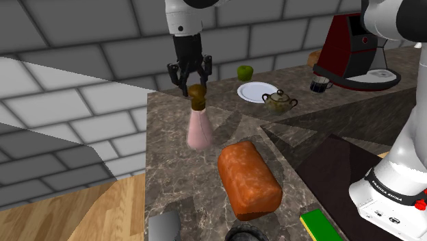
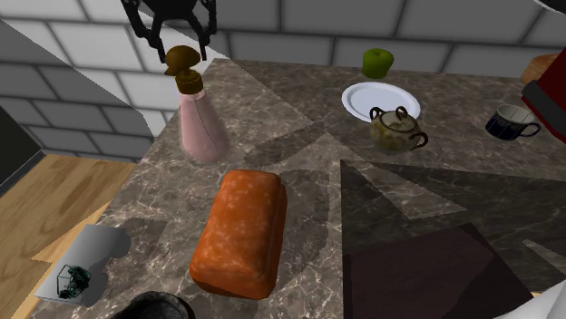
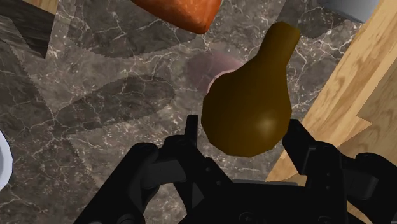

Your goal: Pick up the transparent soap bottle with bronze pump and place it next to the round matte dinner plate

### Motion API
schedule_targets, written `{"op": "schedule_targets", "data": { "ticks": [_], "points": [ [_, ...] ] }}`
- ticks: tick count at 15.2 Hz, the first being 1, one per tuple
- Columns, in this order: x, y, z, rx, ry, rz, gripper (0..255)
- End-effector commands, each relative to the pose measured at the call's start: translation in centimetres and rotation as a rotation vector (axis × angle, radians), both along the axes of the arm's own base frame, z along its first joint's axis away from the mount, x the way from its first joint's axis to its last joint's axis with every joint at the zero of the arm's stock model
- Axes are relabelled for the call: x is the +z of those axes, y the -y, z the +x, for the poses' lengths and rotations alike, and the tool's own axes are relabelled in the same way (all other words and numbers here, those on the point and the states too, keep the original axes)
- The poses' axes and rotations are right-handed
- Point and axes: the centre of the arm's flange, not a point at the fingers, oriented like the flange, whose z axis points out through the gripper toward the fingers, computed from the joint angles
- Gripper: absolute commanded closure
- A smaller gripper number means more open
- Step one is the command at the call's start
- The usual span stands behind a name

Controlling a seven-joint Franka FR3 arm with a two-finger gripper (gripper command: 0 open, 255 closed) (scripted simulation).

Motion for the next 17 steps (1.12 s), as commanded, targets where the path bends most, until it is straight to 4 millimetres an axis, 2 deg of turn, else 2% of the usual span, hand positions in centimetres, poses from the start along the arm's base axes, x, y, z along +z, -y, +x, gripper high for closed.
{"op": "schedule_targets", "data": {
  "ticks": [1,17],
  "points": [
    [-0.2,2.7,-0.5,0.0,0.0,0.0,255],
    [-0.2,23.7,-2.7,0.0,0.0,0.0,255]
  ]
}}
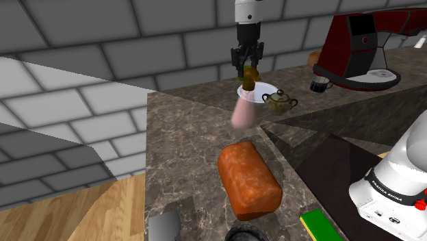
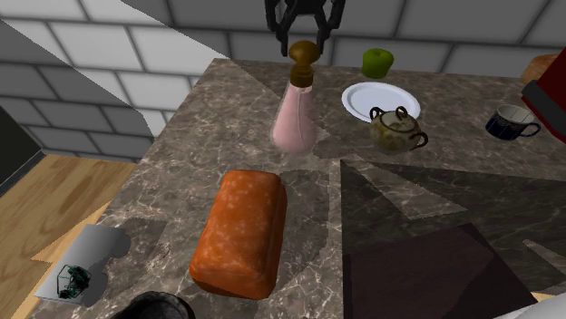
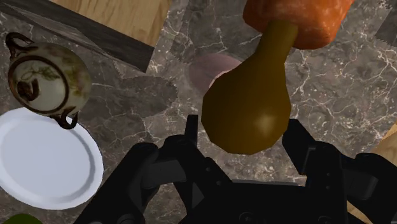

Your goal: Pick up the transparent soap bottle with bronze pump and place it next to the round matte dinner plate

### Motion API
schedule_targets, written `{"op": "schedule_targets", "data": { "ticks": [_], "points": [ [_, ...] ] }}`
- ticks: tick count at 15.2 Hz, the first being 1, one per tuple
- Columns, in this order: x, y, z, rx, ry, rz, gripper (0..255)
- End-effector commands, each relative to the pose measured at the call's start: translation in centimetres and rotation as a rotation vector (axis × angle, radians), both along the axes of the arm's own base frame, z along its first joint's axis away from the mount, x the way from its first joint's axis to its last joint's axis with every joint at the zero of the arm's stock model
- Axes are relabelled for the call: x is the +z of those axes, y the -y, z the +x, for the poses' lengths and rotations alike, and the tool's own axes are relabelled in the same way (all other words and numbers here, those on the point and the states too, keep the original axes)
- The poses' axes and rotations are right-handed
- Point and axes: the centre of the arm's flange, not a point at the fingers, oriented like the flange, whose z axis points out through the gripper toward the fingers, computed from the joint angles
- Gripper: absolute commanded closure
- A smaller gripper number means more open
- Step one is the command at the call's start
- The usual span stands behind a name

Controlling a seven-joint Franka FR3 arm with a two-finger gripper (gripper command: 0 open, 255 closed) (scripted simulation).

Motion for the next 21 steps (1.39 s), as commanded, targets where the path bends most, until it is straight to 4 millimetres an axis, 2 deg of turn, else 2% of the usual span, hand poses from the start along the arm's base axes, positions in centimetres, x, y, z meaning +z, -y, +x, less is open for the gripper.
{"op": "schedule_targets", "data": {
  "ticks": [1,21],
  "points": [
    [0.0,2.8,-0.5,0.001,0.0,0.001,255],
    [0.0,29.1,-3.2,0.001,0.0,0.001,255]
  ]
}}
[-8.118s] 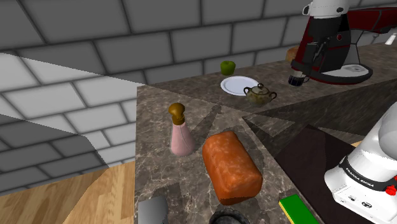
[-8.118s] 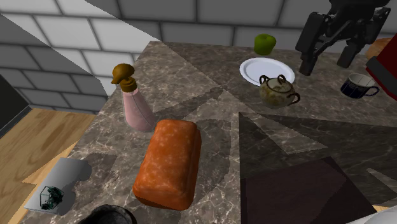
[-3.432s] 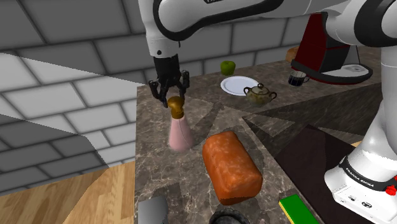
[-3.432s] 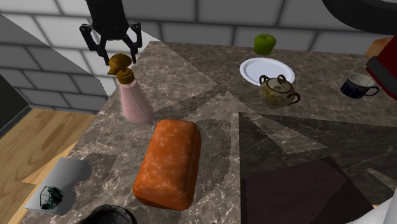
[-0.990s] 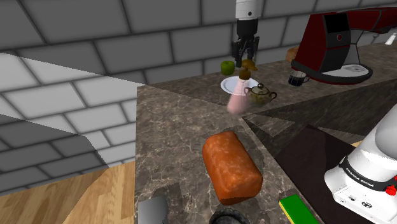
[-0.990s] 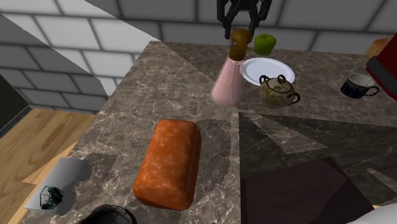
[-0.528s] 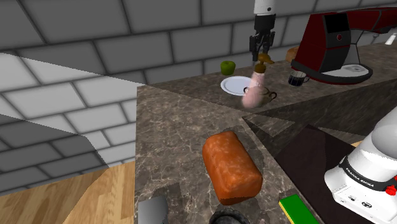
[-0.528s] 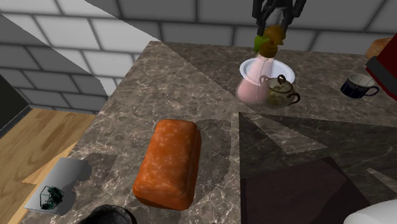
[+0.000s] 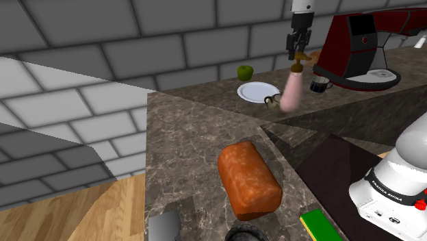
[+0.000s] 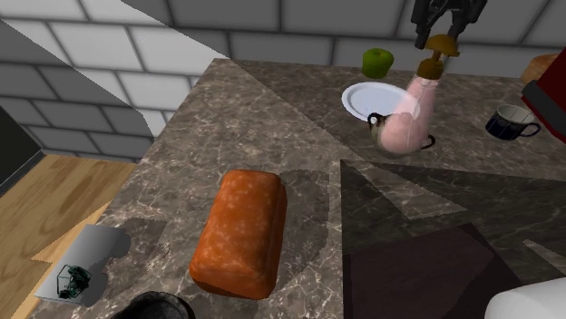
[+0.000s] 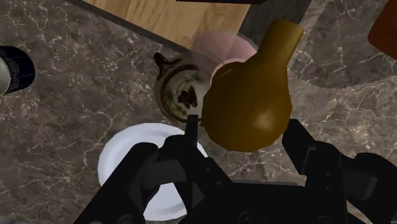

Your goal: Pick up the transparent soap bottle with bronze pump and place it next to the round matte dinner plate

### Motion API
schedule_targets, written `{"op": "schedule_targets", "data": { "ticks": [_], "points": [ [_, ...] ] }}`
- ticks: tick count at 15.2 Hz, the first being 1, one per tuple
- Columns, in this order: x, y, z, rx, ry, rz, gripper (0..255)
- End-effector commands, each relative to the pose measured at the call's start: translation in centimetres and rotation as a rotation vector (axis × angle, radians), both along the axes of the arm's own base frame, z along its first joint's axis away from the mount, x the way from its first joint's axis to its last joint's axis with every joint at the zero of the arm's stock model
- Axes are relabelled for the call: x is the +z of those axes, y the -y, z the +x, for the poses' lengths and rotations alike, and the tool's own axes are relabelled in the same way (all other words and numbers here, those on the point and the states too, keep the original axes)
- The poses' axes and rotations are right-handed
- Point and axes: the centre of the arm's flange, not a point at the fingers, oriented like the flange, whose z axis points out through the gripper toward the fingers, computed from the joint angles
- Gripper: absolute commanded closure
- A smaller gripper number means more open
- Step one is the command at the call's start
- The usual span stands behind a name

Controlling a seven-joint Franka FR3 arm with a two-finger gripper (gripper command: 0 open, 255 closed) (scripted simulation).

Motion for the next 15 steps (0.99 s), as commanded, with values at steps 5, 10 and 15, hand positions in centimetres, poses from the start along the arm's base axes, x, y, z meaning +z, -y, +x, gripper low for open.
{"op": "schedule_targets", "data": {
  "ticks": [5,10,15],
  "points": [
    [0.3,8.1,-0.8,0.001,-0.001,-0.001,255],
    [0.3,14.7,-1.5,0.001,-0.001,-0.001,255],
    [0.3,21.3,-2.2,0.001,-0.001,-0.001,255]
  ]
}}
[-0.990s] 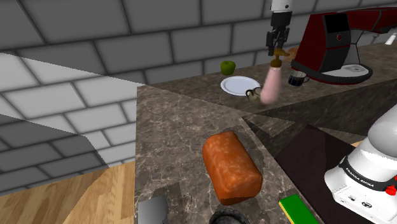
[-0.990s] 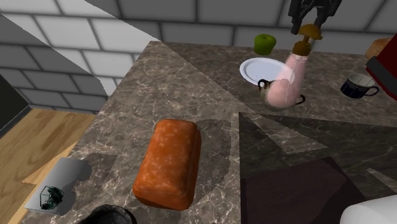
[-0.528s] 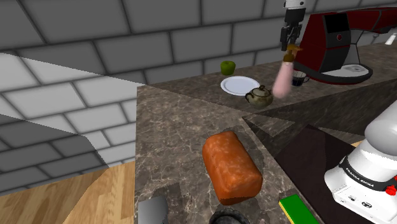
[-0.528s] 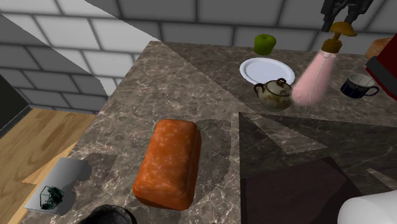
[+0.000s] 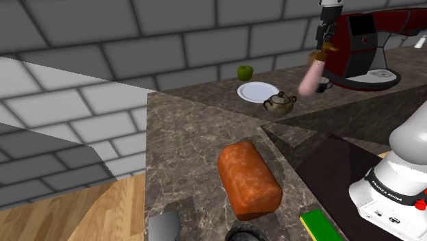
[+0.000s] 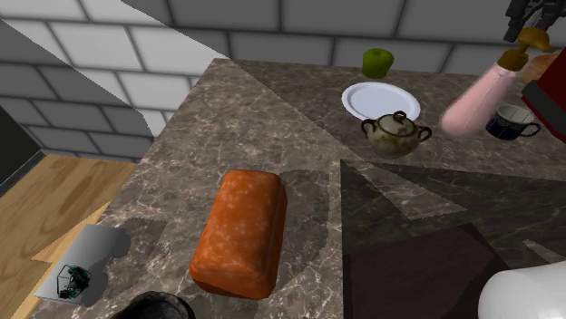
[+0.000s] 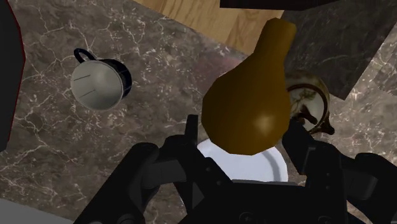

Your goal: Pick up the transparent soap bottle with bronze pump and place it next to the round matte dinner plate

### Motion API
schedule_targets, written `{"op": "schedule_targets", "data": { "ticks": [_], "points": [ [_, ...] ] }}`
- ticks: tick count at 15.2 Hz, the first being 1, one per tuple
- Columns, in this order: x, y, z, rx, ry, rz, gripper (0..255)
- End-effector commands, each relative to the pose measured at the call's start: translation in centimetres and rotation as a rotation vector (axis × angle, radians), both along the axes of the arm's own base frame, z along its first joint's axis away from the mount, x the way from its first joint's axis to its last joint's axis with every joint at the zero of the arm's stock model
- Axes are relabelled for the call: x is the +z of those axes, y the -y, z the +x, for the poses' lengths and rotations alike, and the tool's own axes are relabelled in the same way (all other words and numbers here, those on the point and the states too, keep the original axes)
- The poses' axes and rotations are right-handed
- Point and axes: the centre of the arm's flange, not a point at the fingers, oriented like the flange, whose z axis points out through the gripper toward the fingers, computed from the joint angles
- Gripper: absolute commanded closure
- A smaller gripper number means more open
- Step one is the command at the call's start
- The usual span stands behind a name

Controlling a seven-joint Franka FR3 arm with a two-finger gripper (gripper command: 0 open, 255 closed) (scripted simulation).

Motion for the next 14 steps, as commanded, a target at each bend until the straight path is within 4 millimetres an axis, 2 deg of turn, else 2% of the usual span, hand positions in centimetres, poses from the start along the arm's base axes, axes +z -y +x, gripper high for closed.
{"op": "schedule_targets", "data": {
  "ticks": [1,2,14],
  "points": [
    [0.1,2.6,-0.4,0.002,-0.001,0.0,255],
    [0.1,3.9,-0.5,0.002,-0.001,0.0,255],
    [-6.2,3.9,-0.5,0.002,-0.001,0.0,255]
  ]
}}
